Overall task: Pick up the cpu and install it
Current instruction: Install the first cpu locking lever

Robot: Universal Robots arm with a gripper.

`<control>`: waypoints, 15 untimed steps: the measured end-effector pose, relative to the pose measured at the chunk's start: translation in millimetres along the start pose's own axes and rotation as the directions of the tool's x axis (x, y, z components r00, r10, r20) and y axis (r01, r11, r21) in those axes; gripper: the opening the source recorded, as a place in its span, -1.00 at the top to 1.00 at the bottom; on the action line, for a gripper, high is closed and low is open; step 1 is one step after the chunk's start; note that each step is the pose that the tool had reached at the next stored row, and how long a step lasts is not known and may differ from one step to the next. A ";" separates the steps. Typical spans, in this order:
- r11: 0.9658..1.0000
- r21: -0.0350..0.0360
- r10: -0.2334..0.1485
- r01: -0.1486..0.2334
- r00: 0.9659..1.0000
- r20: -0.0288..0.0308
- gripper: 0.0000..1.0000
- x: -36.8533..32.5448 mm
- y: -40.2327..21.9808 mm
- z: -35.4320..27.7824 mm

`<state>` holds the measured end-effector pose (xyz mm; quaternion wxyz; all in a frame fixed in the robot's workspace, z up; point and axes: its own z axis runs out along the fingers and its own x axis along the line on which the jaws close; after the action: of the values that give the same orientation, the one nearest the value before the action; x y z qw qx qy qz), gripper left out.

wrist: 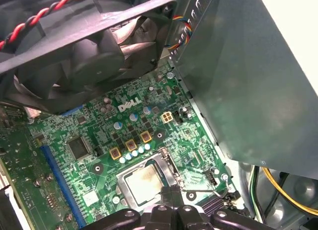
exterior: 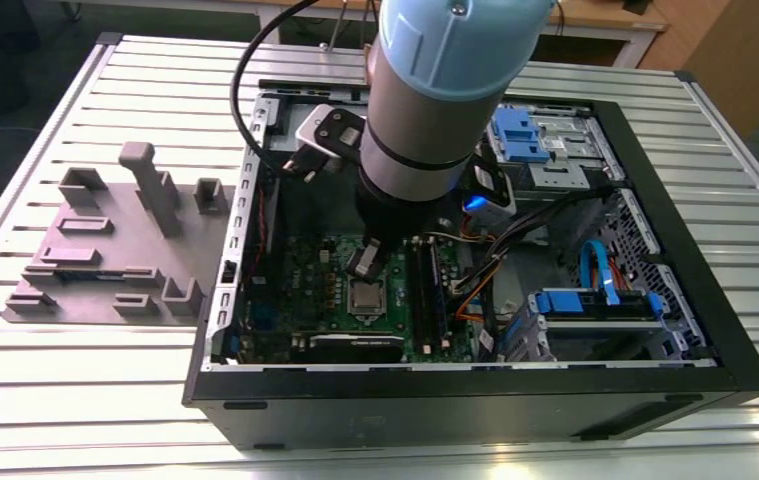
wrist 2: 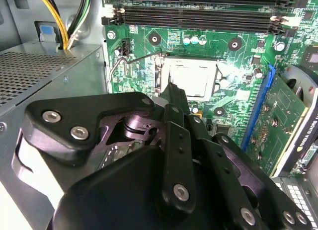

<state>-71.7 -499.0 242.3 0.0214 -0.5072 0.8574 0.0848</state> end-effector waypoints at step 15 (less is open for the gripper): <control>1.000 0.000 0.000 0.000 1.000 0.000 0.79 -2.6 -4.8 -0.2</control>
<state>-66.2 -499.1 242.2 0.0214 -0.5072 0.8574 0.0847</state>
